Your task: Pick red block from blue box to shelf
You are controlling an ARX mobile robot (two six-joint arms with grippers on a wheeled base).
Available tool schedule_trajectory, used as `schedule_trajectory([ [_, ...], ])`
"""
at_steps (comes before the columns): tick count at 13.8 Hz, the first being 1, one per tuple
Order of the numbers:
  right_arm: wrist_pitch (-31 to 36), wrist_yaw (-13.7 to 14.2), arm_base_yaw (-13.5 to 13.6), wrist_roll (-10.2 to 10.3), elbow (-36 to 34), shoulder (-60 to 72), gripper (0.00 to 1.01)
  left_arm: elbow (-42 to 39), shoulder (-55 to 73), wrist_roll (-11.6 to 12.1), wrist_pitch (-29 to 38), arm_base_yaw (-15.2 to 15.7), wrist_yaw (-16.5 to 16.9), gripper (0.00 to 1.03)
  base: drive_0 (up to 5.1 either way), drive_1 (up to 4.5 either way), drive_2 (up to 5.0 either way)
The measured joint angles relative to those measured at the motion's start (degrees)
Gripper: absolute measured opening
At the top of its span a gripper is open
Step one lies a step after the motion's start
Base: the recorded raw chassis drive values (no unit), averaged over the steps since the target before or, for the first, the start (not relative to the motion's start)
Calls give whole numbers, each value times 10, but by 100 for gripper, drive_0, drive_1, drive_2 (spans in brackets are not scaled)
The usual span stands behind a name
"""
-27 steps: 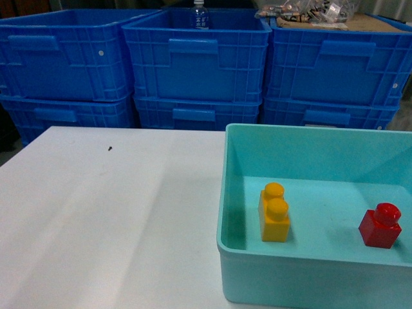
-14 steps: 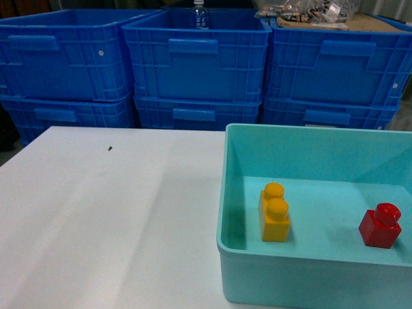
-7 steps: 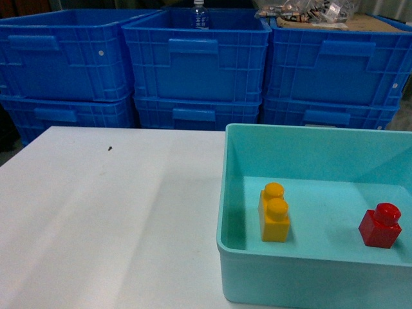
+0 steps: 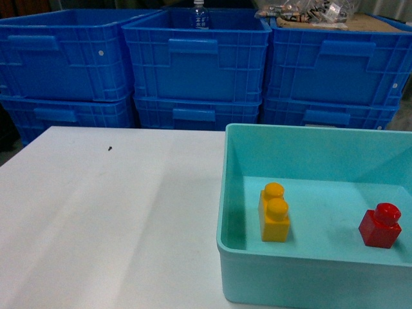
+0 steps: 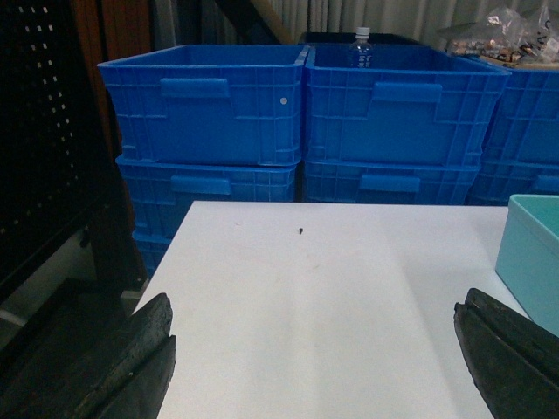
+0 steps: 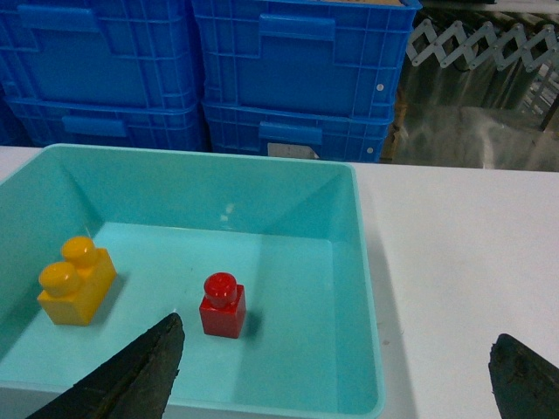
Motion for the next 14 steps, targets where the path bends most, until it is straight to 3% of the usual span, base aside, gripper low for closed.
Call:
schedule_trajectory([
  [14,0,0,0,0,0,0,98,0,0,0,0,0,0,98,0,0,0],
])
